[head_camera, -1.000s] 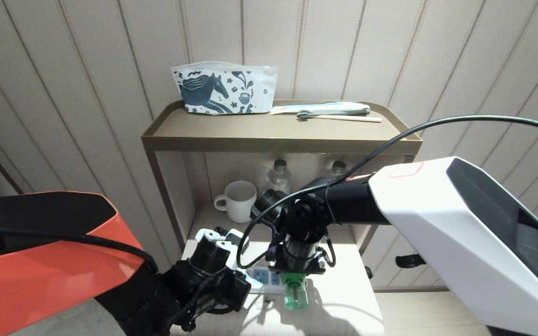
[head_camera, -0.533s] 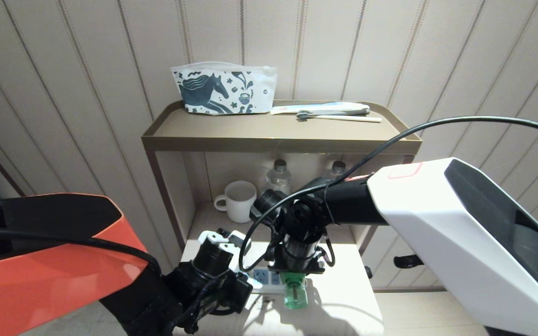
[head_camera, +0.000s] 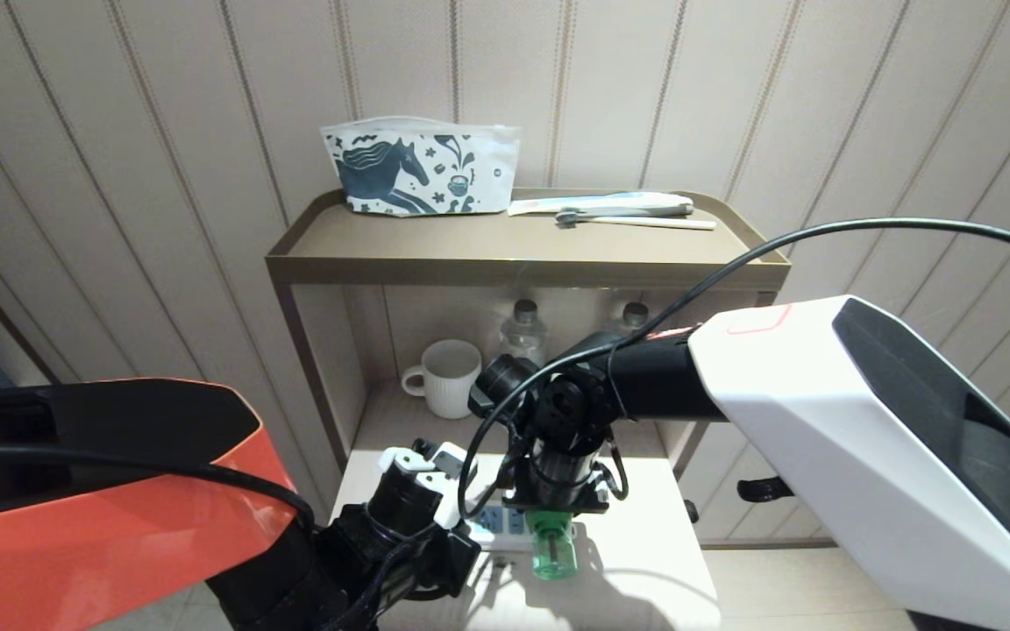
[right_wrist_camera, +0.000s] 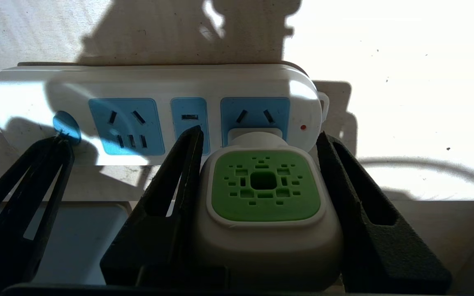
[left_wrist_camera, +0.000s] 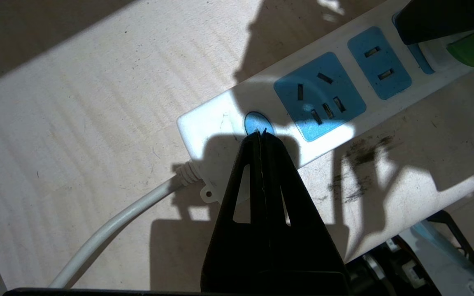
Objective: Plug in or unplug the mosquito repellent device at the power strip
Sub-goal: Hold the socket with your left hand and unplug it with your right hand
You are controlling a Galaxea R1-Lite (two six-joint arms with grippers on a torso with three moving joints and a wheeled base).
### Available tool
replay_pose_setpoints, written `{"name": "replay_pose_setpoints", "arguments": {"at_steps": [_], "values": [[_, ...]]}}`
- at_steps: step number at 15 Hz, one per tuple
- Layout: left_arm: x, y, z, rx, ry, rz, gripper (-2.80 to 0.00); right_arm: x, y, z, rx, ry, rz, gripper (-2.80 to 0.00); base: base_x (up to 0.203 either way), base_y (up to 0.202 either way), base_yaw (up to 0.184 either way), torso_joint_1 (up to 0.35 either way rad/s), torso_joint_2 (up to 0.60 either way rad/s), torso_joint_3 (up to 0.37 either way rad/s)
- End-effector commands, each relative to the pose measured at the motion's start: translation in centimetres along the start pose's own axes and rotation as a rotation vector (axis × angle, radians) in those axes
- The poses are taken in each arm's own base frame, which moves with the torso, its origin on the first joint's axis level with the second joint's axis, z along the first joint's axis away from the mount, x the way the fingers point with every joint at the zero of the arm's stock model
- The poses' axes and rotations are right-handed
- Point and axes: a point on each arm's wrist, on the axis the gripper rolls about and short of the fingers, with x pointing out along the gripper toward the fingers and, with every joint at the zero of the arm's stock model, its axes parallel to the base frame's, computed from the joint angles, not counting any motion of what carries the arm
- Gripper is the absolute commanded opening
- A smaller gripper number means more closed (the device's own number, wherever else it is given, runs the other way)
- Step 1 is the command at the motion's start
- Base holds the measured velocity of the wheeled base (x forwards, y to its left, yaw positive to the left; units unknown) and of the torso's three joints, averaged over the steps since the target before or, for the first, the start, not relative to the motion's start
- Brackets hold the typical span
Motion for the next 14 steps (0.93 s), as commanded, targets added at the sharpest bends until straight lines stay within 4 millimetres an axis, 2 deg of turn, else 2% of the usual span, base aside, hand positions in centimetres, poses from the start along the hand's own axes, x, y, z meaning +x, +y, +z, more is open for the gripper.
{"name": "replay_pose_setpoints", "arguments": {"at_steps": [1,8,12,14], "values": [[0.2,-0.3,-0.4,0.009,0.015,-0.004,-2.8,-0.6,0.0,0.2,0.005,-0.009,0.007,-2.8,0.0,0.0,0.0,0.0,0.0,0.0],[0.1,-0.8,-0.4,0.024,0.014,-0.011,-2.8,-2.5,-0.3,0.6,-0.009,-0.063,0.011,-2.8,0.0,0.0,0.0,0.0,0.0,0.0],[0.1,-0.9,-0.4,0.026,0.013,-0.014,-2.8,-3.1,-0.3,0.6,-0.023,-0.091,-0.003,-2.8,0.0,0.0,0.0,0.0,0.0,0.0],[0.1,-1.0,-0.4,0.028,0.013,-0.016,-2.8,-2.6,-0.2,0.5,-0.042,-0.097,-0.022,-2.8,0.0,0.0,0.0,0.0,0.0,0.0]]}}
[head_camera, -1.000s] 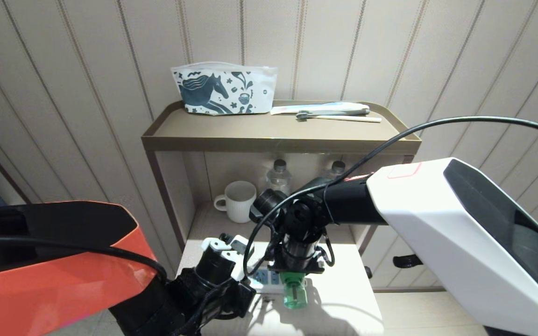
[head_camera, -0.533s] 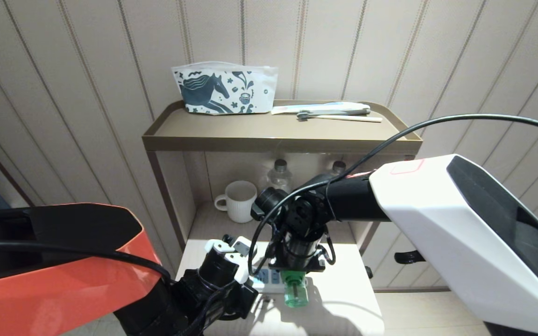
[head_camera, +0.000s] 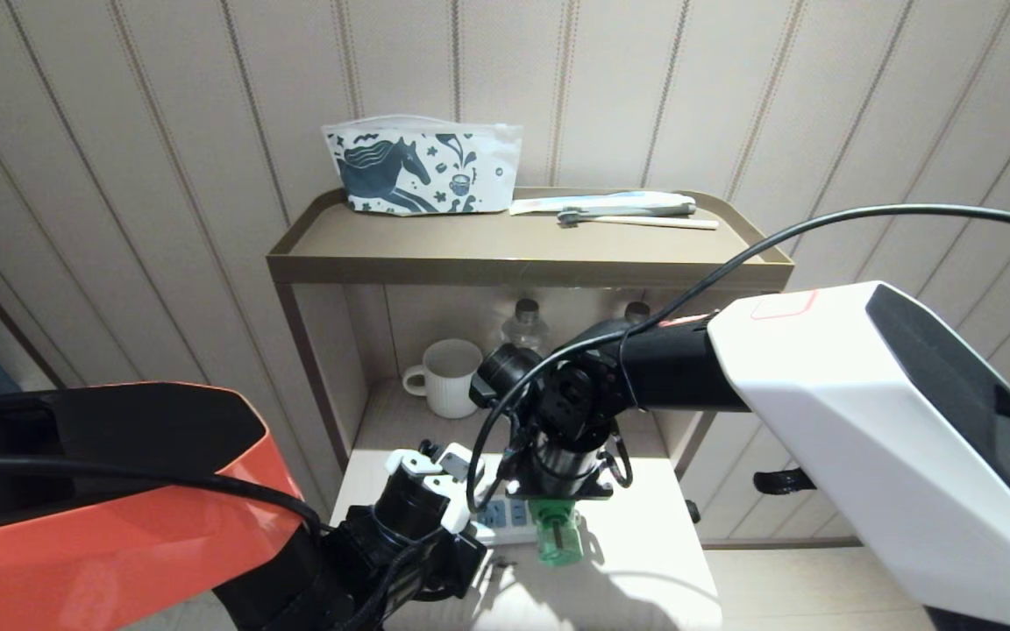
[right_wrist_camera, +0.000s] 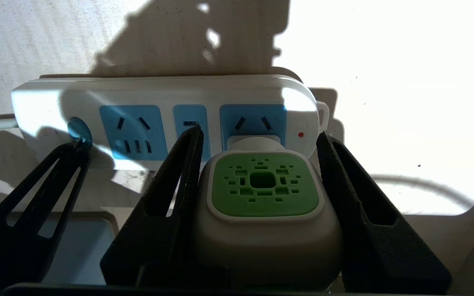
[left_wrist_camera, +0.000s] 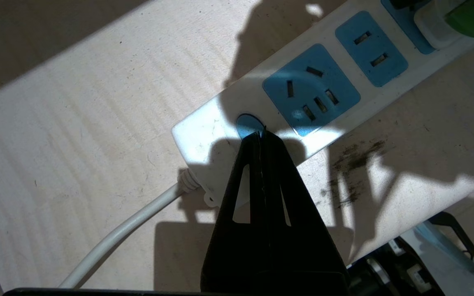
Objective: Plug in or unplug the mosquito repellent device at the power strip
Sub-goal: Hold the socket with your left hand and unplug it with your right hand
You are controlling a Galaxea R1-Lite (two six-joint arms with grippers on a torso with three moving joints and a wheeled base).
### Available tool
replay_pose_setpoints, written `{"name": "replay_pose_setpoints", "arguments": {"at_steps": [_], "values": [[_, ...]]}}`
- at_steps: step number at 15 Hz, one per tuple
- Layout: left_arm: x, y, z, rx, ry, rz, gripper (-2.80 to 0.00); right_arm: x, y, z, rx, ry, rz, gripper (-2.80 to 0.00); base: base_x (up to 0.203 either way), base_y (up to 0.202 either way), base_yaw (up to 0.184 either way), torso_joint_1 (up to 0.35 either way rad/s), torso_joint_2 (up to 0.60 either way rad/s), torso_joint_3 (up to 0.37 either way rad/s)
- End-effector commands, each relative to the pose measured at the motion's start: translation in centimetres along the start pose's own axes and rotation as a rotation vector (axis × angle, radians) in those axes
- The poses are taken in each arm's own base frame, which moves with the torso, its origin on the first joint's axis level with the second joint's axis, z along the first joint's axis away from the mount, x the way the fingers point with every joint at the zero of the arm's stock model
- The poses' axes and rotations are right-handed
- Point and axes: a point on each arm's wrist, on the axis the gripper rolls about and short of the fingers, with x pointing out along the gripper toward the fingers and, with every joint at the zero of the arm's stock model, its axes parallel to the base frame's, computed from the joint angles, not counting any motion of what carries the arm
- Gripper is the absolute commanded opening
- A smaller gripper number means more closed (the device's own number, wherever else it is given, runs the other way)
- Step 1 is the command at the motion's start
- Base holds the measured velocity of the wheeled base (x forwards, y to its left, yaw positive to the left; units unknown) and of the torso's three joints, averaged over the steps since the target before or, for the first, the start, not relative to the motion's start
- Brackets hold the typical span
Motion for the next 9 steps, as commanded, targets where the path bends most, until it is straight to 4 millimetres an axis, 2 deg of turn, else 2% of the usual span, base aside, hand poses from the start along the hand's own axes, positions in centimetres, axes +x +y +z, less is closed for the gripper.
{"name": "replay_pose_setpoints", "arguments": {"at_steps": [1,5,9], "values": [[0.1,-0.1,-0.1,0.001,0.001,-0.001,-2.8,-0.1,0.3,-0.2,-0.011,-0.009,-0.008,-2.8,0.0,0.0,0.0,0.0,0.0,0.0],[0.0,-0.1,0.0,0.022,0.0,-0.001,-2.8,1.7,1.3,-0.6,-0.057,-0.02,-0.056,-2.8,0.0,0.0,0.0,0.0,0.0,0.0],[-0.3,0.0,-0.2,0.043,0.005,0.001,-2.8,0.6,1.5,-0.5,-0.062,-0.048,-0.055,-2.8,0.0,0.0,0.0,0.0,0.0,0.0]]}}
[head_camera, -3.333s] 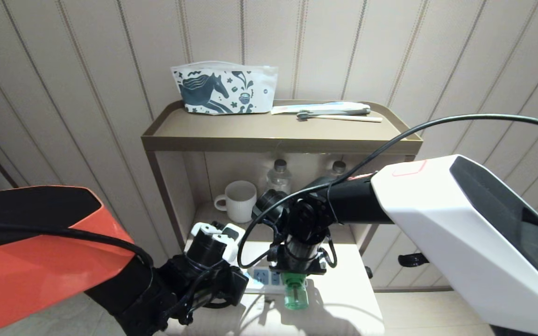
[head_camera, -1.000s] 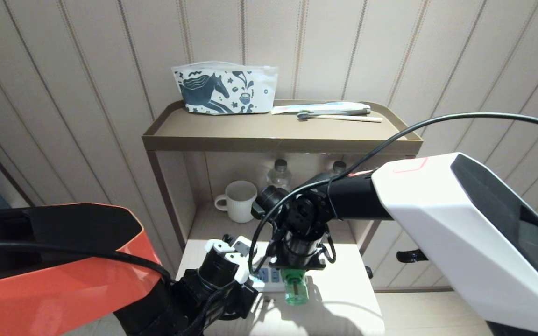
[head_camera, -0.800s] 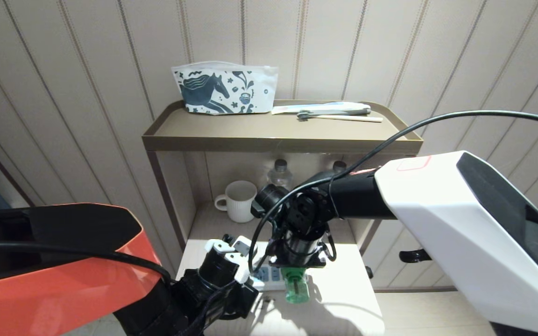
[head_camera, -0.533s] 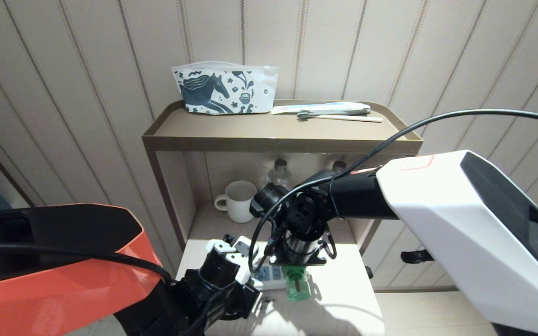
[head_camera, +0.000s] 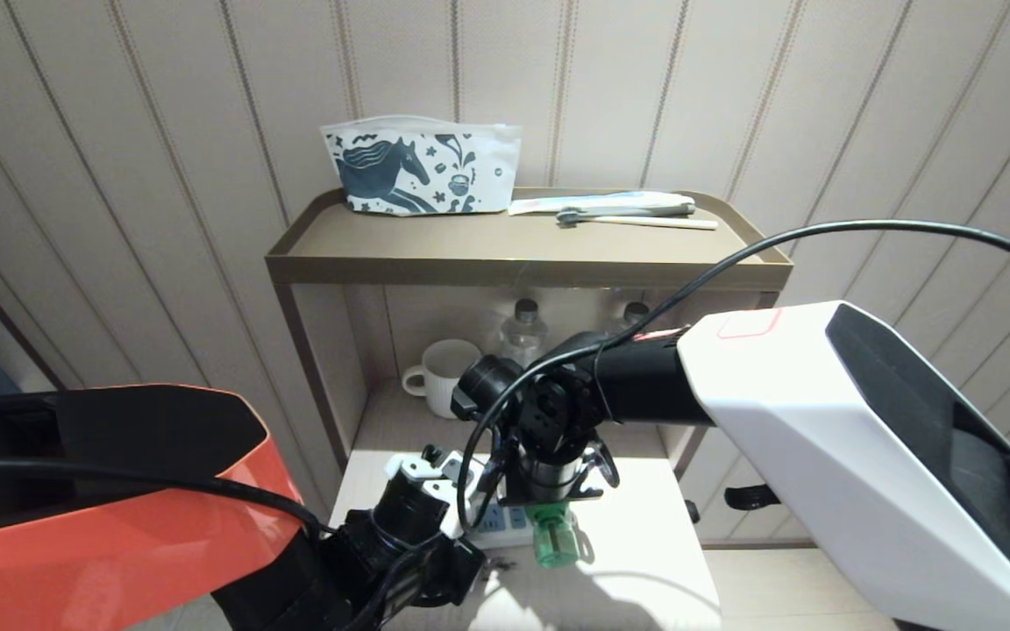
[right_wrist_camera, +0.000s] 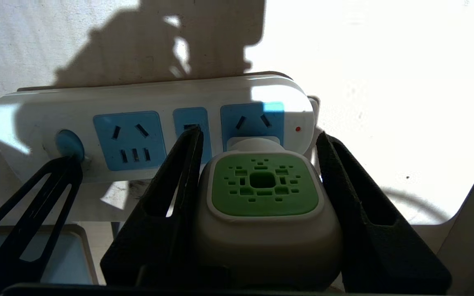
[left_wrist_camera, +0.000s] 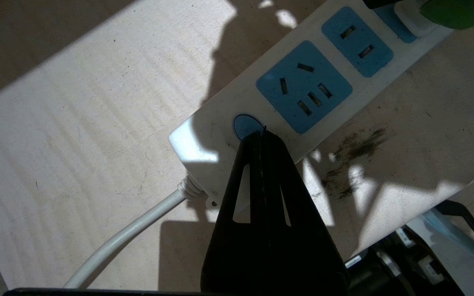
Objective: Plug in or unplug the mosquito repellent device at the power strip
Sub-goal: Hold the socket with your left hand and unplug it with your right hand
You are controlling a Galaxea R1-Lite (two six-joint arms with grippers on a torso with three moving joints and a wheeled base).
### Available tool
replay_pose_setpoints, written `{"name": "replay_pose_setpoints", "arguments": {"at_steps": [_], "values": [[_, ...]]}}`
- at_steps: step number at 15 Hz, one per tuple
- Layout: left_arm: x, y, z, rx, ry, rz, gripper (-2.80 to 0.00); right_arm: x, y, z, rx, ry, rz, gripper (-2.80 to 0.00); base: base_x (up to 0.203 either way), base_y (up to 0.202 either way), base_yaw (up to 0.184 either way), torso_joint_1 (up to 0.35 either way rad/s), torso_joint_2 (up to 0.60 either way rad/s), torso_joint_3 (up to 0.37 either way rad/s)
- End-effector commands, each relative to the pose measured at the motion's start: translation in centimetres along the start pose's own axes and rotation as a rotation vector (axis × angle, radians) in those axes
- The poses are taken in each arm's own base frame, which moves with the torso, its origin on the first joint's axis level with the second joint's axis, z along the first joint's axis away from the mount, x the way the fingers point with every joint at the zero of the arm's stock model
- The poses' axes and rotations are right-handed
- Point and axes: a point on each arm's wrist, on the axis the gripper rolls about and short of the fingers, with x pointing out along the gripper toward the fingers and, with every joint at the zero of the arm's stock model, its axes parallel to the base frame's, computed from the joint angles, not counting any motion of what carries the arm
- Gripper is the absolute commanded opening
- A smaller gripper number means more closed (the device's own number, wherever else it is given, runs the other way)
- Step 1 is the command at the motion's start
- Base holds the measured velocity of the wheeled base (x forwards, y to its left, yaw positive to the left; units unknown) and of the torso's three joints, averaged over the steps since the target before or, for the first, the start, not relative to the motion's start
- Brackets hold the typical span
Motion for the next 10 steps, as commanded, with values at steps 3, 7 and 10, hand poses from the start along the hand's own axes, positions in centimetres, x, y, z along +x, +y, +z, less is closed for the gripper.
{"name": "replay_pose_setpoints", "arguments": {"at_steps": [3,7,10], "values": [[-0.01,0.01,0.12,-0.001,-0.007,0.003,-2.8,-1.22,-0.37,0.28,0.009,-0.012,-0.001,-2.8,0.0,0.0,0.0,0.0,0.0,0.0],[-0.09,0.02,0.12,-0.002,-0.007,0.003,-2.8,-1.49,-0.44,0.36,0.011,-0.017,0.003,-2.8,0.0,0.0,0.0,0.0,0.0,0.0],[-0.14,0.03,0.34,-0.004,-0.015,0.003,-2.8,-0.81,0.0,-0.12,-0.003,-0.013,-0.017,-2.8,0.0,0.0,0.0,0.0,0.0,0.0]]}}
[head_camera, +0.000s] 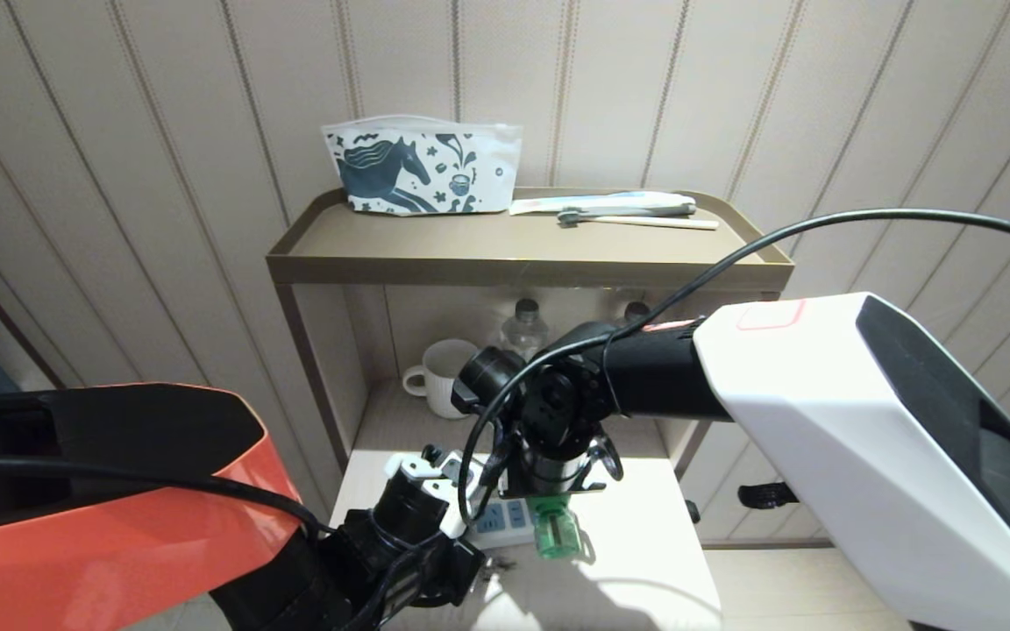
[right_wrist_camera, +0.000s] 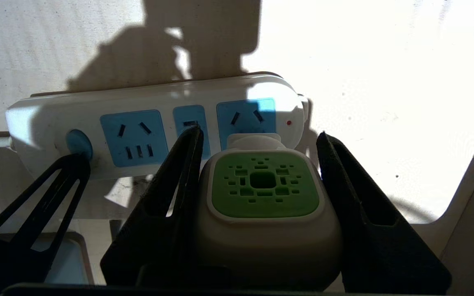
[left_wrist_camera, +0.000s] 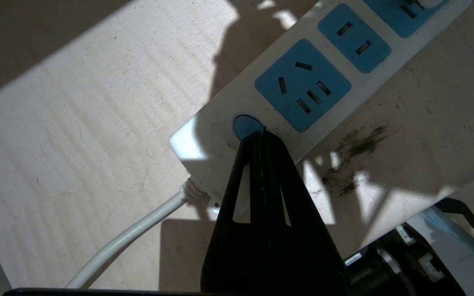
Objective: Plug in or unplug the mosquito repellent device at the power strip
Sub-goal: Hold the socket with your left hand and unplug it with your right hand, then place the mosquito repellent liquid on the table
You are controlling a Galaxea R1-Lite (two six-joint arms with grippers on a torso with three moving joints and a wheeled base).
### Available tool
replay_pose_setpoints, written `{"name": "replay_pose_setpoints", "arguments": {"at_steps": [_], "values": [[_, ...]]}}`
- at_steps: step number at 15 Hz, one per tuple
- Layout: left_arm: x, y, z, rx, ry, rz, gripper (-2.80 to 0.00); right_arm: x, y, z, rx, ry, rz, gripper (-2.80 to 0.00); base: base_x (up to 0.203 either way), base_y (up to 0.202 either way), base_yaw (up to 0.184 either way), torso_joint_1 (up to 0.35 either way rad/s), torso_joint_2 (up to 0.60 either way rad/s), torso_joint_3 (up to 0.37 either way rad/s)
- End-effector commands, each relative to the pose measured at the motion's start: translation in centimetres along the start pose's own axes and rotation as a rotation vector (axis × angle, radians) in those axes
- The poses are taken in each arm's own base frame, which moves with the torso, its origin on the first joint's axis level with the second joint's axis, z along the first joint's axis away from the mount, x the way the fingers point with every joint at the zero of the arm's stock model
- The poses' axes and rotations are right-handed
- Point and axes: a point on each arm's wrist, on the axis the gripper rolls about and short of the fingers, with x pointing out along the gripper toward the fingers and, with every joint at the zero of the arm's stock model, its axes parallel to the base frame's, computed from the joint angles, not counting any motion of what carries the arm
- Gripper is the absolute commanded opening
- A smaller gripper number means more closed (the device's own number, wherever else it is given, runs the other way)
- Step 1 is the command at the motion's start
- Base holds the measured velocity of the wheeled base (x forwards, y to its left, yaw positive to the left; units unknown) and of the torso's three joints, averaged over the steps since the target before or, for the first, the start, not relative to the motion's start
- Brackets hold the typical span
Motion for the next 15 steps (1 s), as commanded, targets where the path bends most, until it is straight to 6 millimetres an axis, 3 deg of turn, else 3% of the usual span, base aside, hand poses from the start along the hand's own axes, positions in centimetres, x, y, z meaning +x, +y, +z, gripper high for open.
{"name": "replay_pose_setpoints", "arguments": {"at_steps": [1,4,7,12,15], "values": [[-0.1,0.0,0.4,-0.005,-0.019,0.001,-2.8,-0.1,0.1,-0.1,0.0,-0.004,-0.005,-2.8,0.0,0.0,0.0,0.0,0.0,0.0],[-1.6,0.3,2.3,-0.027,-0.116,0.003,-2.8,-2.0,-0.8,0.8,0.024,-0.035,0.017,-2.8,0.0,0.0,0.0,0.0,0.0,0.0],[-3.9,0.9,4.8,-0.046,-0.226,0.03,-2.8,-2.5,-1.1,0.7,0.03,-0.036,0.017,-2.8,0.0,0.0,0.0,0.0,0.0,0.0],[-11.1,2.5,8.2,-0.068,-0.426,0.108,-2.8,-3.5,-1.5,0.7,0.038,-0.046,0.026,-2.8,0.0,0.0,0.0,0.0,0.0,0.0],[-16.4,3.8,7.0,-0.079,-0.47,0.149,-2.8,-4.3,-2.1,0.5,0.04,-0.046,0.026,-2.8,0.0,0.0,0.0,0.0,0.0,0.0]]}}
